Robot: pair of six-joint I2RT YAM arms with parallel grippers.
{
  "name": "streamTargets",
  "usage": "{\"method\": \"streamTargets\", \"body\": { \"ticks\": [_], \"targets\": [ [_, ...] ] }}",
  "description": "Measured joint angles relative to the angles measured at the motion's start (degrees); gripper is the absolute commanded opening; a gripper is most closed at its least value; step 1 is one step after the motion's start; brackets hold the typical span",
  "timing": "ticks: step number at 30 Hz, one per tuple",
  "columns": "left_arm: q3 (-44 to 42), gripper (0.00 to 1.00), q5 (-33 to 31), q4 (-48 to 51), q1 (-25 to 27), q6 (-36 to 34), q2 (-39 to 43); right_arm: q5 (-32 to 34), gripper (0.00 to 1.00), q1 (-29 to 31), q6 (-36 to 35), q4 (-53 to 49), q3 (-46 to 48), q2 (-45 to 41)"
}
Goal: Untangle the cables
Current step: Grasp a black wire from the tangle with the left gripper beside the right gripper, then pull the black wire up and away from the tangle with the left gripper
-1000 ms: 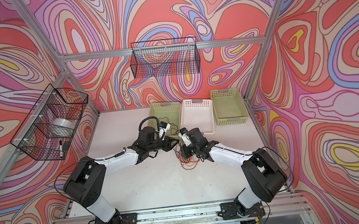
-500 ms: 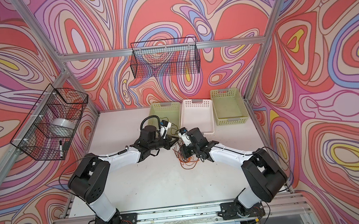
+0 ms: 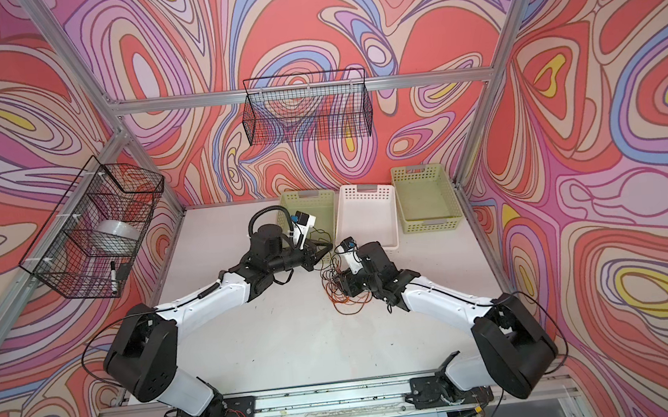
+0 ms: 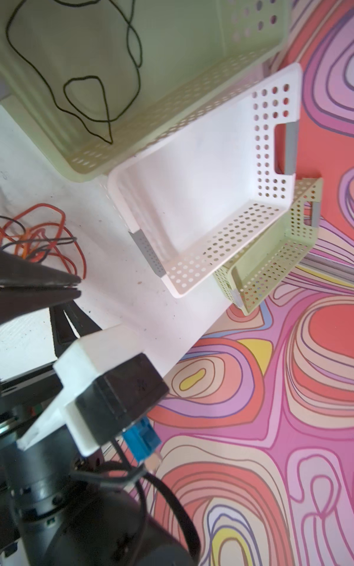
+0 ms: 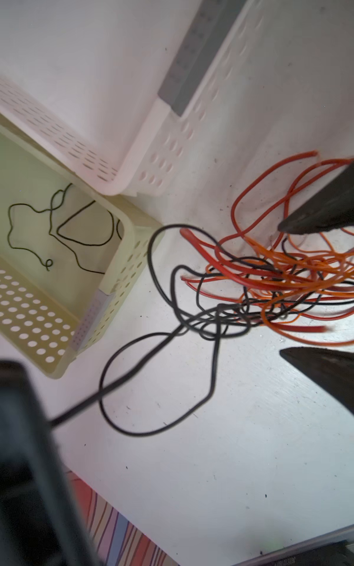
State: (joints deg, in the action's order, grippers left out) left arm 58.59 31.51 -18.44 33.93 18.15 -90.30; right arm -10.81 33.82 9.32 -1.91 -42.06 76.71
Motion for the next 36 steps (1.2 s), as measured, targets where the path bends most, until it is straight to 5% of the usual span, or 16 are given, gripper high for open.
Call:
{"method": "streamTargets", "body": {
  "ticks": [10, 25, 36],
  "targets": [
    [4.7, 0.0, -0.7, 6.4, 1.2, -3.4, 4.1, -1.0, 0.64, 0.0, -0.1, 6.8, -0.3, -4.9],
    [15.0, 0.0, -2.6, 11.1, 3.1, -4.8, 7.4, -3.3, 0.45, 0.0, 8.9, 17.8, -0.2, 7.7],
    [30.0, 0.0, -5.7, 20.0, 3.1, -8.9, 7.4, -3.8, 0.43, 0.0, 12.4, 24.5, 5.2, 12.9]
  ]
}}
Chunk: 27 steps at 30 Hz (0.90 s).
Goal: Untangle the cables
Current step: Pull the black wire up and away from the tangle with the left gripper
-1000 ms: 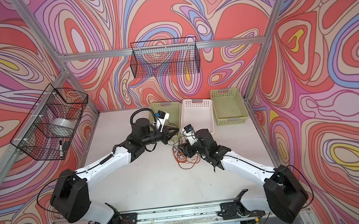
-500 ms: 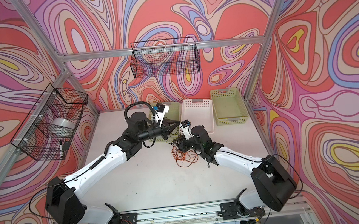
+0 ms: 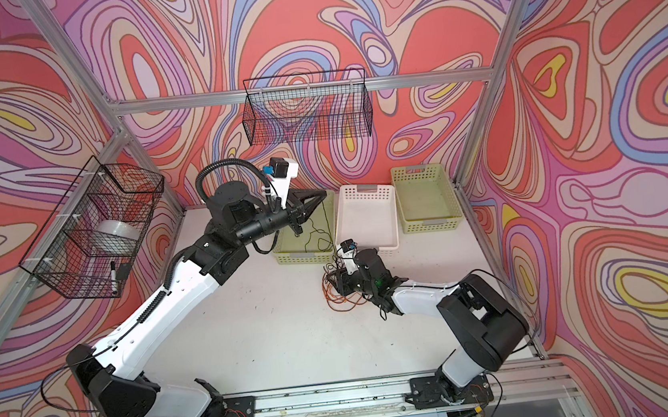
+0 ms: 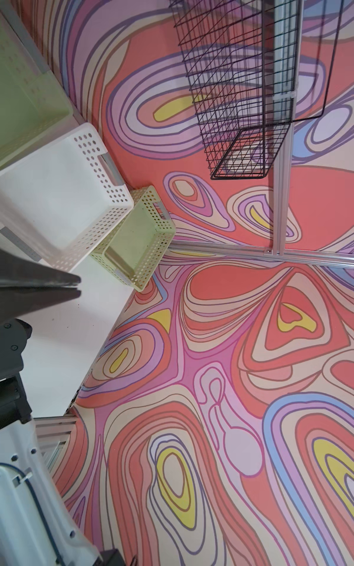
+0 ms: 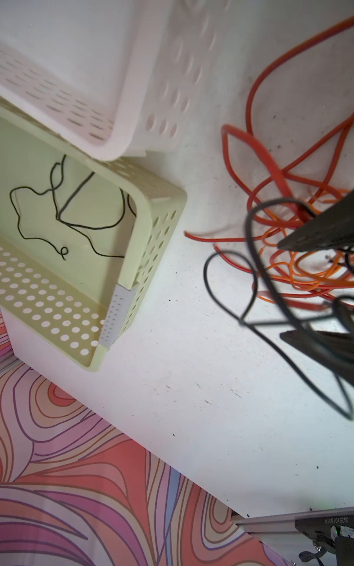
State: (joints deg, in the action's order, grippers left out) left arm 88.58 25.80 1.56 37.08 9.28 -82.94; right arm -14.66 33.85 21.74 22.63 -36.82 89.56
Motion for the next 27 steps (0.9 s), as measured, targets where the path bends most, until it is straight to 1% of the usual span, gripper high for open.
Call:
{"method": "streamTargets", "body": {
  "ticks": [4, 7, 9, 13, 17, 21, 27],
  "targets": [
    [4.9, 0.0, -0.4, 3.3, -0.9, -1.4, 0.0, 0.2, 0.42, 0.0, 0.9, 1.3, 1.7, 0.7],
    [7.5, 0.0, -0.3, 5.2, -2.9, -1.4, -0.2, 0.5, 0.41, 0.0, 1.3, 1.6, 2.4, 1.2],
    [9.2, 0.0, -0.3, 5.7, -4.5, -1.3, -0.4, 1.0, 0.38, 0.0, 1.6, 1.4, 3.0, 1.4],
    [11.2, 0.0, -0.4, 5.7, -7.3, -1.4, -0.4, 2.4, 0.37, 0.0, 1.7, -0.2, 3.8, 1.4],
    [11.5, 0.0, -0.7, 6.5, -9.4, -1.4, 0.0, 3.7, 0.36, 0.0, 1.5, -1.7, 3.8, 1.0],
    [8.1, 0.0, -1.4, 7.0, -12.0, -1.6, 2.1, 6.0, 0.3, 0.0, 0.7, -5.5, 3.7, -0.7],
    [-2.3, 0.0, -2.7, 7.3, -17.5, -0.5, 7.5, 9.1, 0.14, 0.0, -1.1, -11.1, 2.6, -3.1]
  ]
}}
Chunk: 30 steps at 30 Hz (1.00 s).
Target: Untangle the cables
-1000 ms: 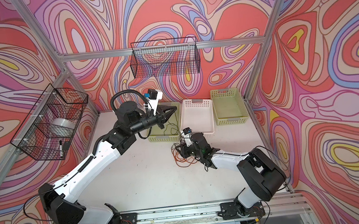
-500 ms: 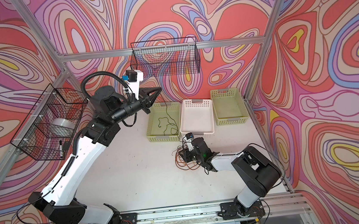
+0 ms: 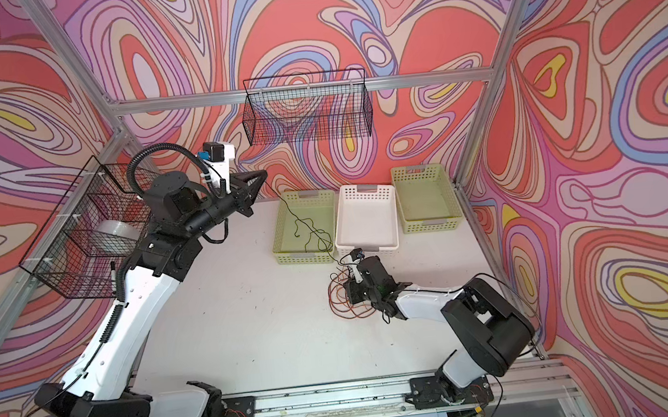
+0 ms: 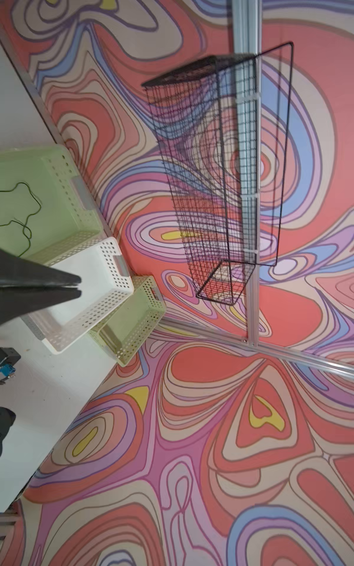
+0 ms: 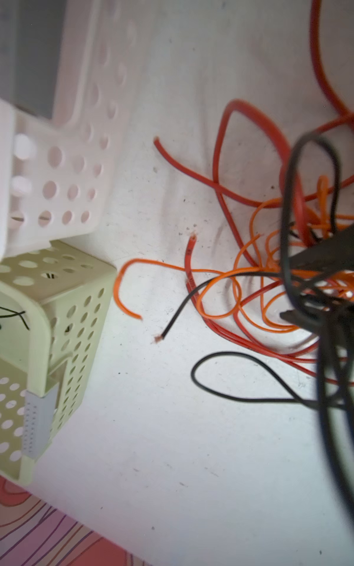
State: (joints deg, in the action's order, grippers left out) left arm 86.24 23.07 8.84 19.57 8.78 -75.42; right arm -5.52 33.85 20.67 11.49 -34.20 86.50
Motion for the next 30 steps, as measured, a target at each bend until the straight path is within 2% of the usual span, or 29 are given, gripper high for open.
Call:
{"method": "streamTargets", "body": {
  "ticks": [7, 16, 17, 19, 21, 22, 27, 30],
  "targets": [
    [-17.9, 0.0, 0.5, -4.2, -7.2, 4.6, 4.5, 1.7, 0.04, 0.0, -3.5, -6.6, -4.4, -1.0],
    [-42.0, 0.0, 3.6, -18.8, -9.4, 11.5, 4.5, 3.7, 0.0, 0.0, -8.3, -14.8, -10.1, -1.0],
    [-43.3, 0.09, 3.8, -20.1, -9.6, 12.0, 4.4, 4.0, 0.0, 0.0, -8.6, -15.5, -10.3, -1.0],
    [-45.8, 0.35, 4.3, -23.1, -10.2, 12.6, 4.1, 4.5, 0.0, 0.0, -9.4, -17.4, -10.9, -1.0],
    [-47.0, 0.57, 4.9, -25.1, -10.2, 12.4, 3.7, 4.9, 0.0, 0.0, -10.3, -18.9, -11.6, -1.0],
    [-47.4, 0.64, 5.0, -25.9, -10.2, 12.4, 3.6, 5.1, 0.0, 0.0, -10.8, -19.6, -12.0, -1.0],
    [-48.8, 0.85, 5.2, -27.6, -10.2, 9.7, 3.5, 6.3, 0.0, 0.0, -13.8, -22.7, -14.6, -1.0],
    [-48.8, 0.86, 5.2, -27.2, -10.2, 6.9, 3.8, 6.4, 0.0, 0.0, -15.1, -23.8, -15.7, -1.0]
  ]
}}
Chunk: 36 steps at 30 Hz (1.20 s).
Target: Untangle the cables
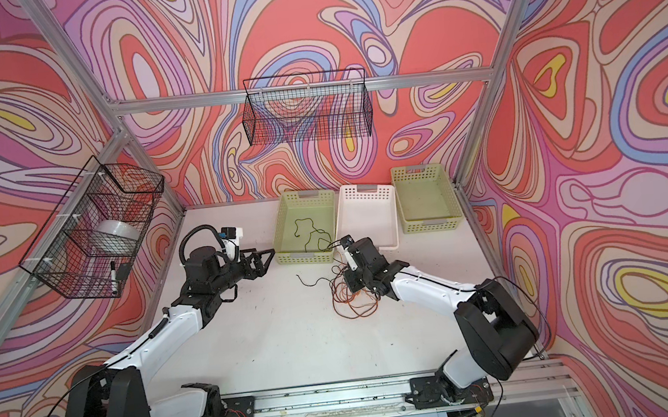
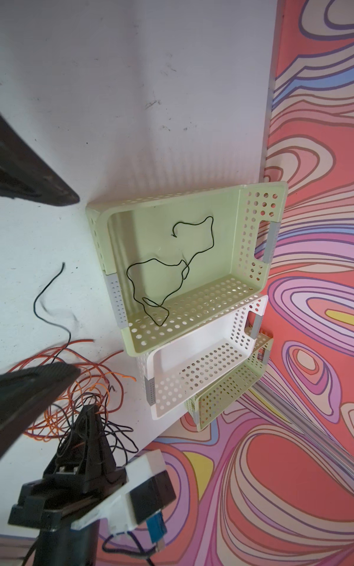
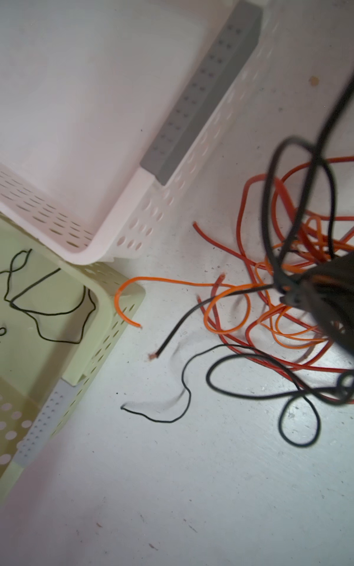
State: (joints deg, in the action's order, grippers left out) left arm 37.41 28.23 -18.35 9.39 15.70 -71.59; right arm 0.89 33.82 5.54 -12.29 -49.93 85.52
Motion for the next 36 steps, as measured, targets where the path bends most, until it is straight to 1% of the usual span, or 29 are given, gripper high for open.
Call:
{"method": "streamTargets", "body": {
  "ticks": [3, 5, 7, 9, 13, 18, 22, 27, 30, 34, 36],
  "targets": [
    [0.2, 0.81, 0.3, 1.2, 0.3, -3.3, 0.5, 0.0, 0.0, 0.0, -0.8, -0.9, -0.8, 0.0],
    [1.0, 0.77, 0.4, 2.8, 1.7, -6.1, 0.5, -0.1, 0.0, 0.0, -1.2, -1.4, -1.2, 0.0],
    [2.4, 0.72, 0.7, 4.6, 5.0, -9.7, 0.2, -0.2, 0.0, 0.0, -1.5, -1.9, -1.7, 0.0],
    [4.6, 0.66, 1.4, 6.3, 9.8, -13.3, -0.9, -0.3, 0.0, 0.0, -1.7, -2.2, -2.1, 0.1],
    [7.6, 0.62, 3.2, 6.8, 16.5, -17.2, -4.7, -0.5, 0.0, 0.0, -1.8, -3.0, -3.2, 0.5],
    [9.4, 0.61, 4.6, 6.8, 20.7, -17.6, -11.9, -1.1, 0.0, 0.0, -1.3, -3.3, -3.9, 0.8],
    [9.5, 0.61, 5.6, 5.5, 22.5, -16.5, -16.5, -1.4, 0.0, 0.0, -0.7, -3.3, -3.9, 0.9],
    [10.4, 0.6, 6.6, 3.9, 24.2, -15.4, -20.4, -1.7, 0.0, 0.0, 0.0, -3.3, -3.9, 0.9],
    [12.5, 0.51, 6.7, 3.3, 24.8, -14.5, -23.2, -1.8, 0.0, 0.0, 0.2, -3.2, -3.9, 0.9],
    [14.1, 0.24, 6.7, 1.7, 24.9, -12.7, -26.2, -1.7, 0.01, 0.0, 1.0, -3.1, -3.9, 0.9],
    [14.4, 0.07, 6.7, 1.9, 24.8, -12.2, -26.8, -1.3, 0.01, 0.0, 1.8, -3.1, -3.9, 0.9]
  ]
}}
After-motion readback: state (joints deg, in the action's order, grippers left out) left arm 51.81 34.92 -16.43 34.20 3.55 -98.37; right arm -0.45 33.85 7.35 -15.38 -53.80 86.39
